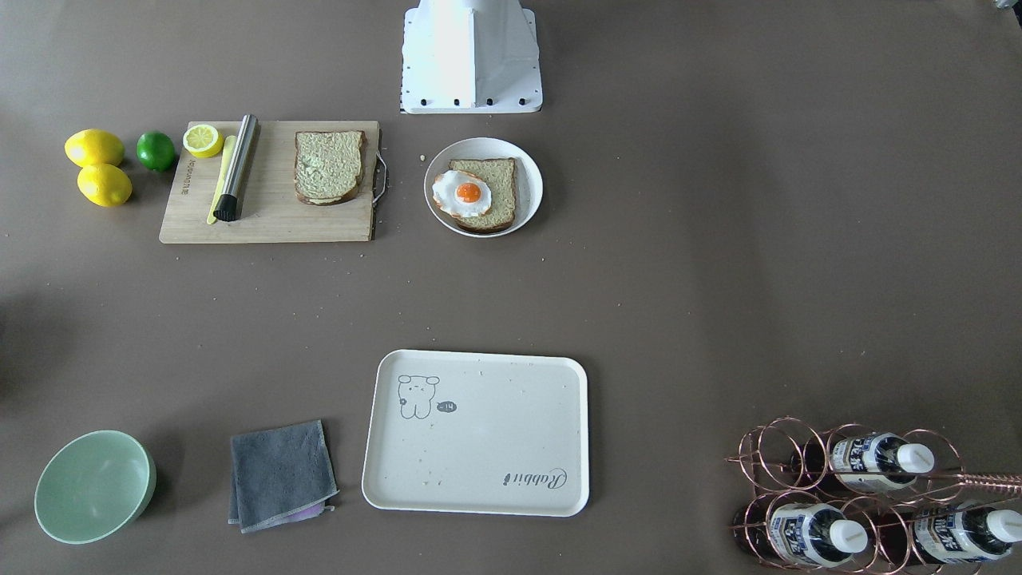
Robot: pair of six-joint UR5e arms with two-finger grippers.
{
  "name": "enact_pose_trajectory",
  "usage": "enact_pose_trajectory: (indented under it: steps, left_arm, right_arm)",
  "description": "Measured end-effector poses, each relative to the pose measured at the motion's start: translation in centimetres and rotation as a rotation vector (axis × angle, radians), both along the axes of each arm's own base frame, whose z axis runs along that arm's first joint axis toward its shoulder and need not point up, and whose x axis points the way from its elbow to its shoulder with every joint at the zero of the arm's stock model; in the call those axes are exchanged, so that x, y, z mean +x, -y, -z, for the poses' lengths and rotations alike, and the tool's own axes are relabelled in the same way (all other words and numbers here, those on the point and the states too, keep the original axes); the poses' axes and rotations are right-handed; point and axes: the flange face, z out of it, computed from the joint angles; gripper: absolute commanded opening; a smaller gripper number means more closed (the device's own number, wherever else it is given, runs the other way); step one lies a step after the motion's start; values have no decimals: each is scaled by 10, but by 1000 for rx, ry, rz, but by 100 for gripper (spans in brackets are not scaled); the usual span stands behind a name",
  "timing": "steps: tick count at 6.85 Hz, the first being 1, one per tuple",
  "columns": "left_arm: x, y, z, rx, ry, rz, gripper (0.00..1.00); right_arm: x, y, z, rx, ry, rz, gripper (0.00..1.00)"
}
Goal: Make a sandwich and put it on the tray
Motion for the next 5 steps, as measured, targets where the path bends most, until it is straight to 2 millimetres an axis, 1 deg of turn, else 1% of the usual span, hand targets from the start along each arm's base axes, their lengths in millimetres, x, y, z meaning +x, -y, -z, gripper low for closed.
enact_pose_trajectory:
  steps: [2,5]
  left_arm:
    - [-1,-9,-3,2,0,4,97]
    - [-2,-11,-4,1,0,5,98]
  right_arm:
    - [0,1,2,3,0,0,100]
    - [0,5,6,11,1,-1,100]
